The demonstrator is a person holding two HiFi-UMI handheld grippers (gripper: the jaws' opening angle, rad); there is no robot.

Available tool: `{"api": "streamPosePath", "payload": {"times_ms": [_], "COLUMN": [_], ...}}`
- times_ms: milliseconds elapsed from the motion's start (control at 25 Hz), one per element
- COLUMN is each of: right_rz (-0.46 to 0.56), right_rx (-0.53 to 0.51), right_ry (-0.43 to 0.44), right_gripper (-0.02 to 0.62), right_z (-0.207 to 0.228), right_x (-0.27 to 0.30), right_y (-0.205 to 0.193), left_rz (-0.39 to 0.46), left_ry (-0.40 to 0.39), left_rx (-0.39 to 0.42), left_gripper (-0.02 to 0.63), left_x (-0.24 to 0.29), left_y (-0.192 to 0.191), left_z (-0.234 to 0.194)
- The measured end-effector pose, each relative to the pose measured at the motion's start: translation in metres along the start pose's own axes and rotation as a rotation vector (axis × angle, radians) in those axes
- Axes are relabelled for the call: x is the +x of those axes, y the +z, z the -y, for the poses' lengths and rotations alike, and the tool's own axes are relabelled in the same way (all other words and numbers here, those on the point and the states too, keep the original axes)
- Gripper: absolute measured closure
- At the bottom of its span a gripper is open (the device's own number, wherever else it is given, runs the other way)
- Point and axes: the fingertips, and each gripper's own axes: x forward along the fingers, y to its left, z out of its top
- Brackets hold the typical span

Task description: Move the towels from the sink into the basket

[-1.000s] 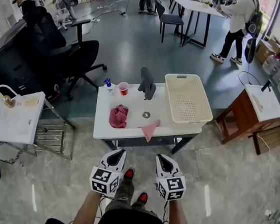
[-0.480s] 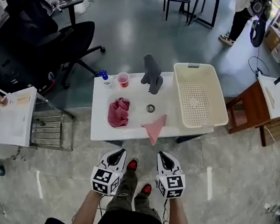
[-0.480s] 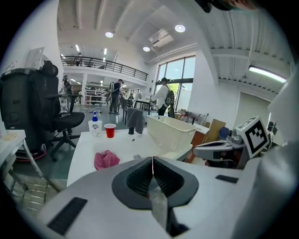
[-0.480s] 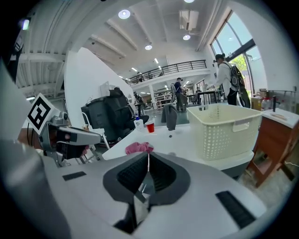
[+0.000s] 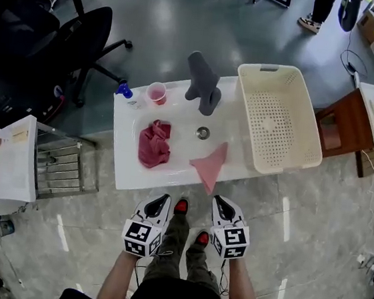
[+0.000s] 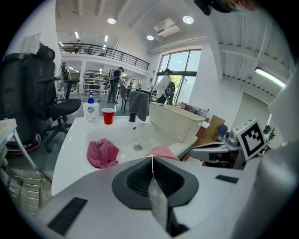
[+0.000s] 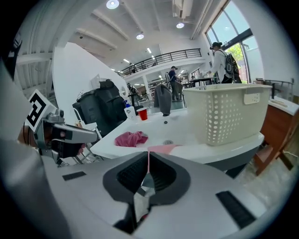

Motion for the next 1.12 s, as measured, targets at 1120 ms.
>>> {"api": "streamPosePath", "payload": {"times_ms": [1120], "right_rz": [-0.054], "right_rx": [-0.004], "right_ry": [-0.072], "right_gripper": [0.561], "right_z": [0.008], "right_x": [0.040], "right_y": [-0.004], "left_rz": [-0.009], "left_ry": [-0.035], "left_rx": [-0.022], "left_gripper": [0.594], "left_x": [0.025], "left_y": [0.013], "left_z": [-0.027]}}
